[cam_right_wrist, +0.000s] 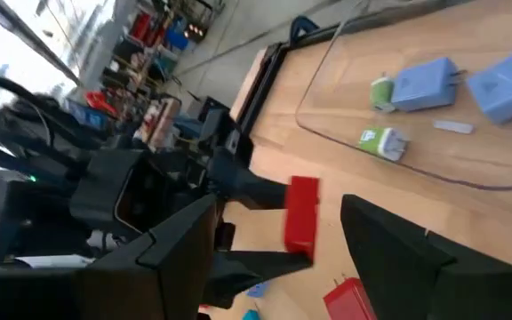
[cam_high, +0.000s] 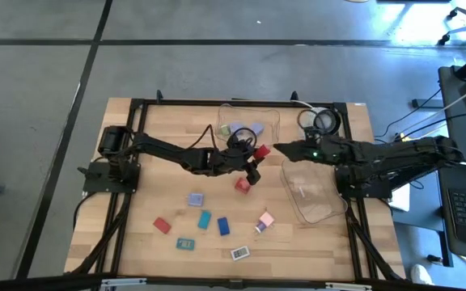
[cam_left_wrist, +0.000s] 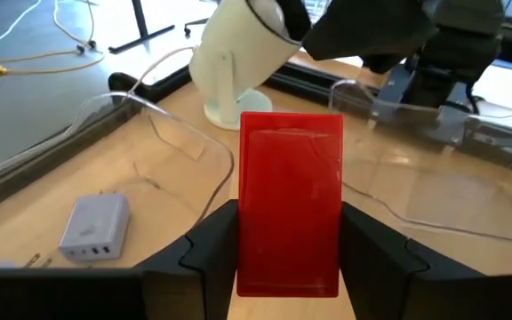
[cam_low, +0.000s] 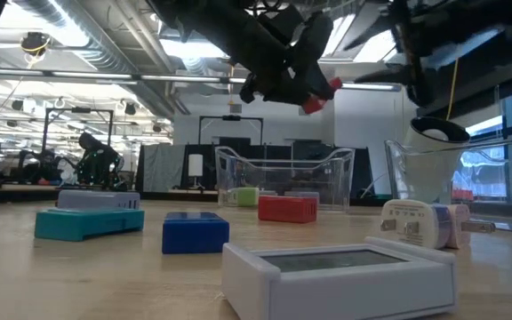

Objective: Pick & Place Office items
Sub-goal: Put the top red digital clock into the bottom transparent bin

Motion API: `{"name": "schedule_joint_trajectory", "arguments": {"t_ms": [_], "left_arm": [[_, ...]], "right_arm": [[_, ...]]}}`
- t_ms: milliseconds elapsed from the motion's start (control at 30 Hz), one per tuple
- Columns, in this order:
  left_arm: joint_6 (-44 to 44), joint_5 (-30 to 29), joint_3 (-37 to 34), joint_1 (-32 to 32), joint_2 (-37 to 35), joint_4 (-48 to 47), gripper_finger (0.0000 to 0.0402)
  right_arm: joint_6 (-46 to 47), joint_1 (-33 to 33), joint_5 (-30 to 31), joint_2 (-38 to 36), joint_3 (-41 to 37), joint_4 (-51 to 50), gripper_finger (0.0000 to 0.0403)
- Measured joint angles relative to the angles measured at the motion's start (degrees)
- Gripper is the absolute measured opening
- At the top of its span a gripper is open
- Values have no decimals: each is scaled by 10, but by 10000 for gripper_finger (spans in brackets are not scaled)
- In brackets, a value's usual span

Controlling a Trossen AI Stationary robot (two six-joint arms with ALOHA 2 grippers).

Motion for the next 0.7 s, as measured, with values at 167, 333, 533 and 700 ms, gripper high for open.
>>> {"name": "schedule_joint_trajectory", "arguments": {"t_ms": [167,333,533,700], "left_arm": [[-7,0,0,0,0,-2,160],[-4,0,0,-2,0,-6,160],[-4,-5,0,-6,0,-19,160],[-3,-31,0,-16,-1,-44,160]], "right_arm": [[10,0,-13,78,36,-13,246],[13,0,-41,136,64,-13,246],[-18,0,-54,177,94,-20,232],[-19,0,-56,191,100,-35,182]]}}
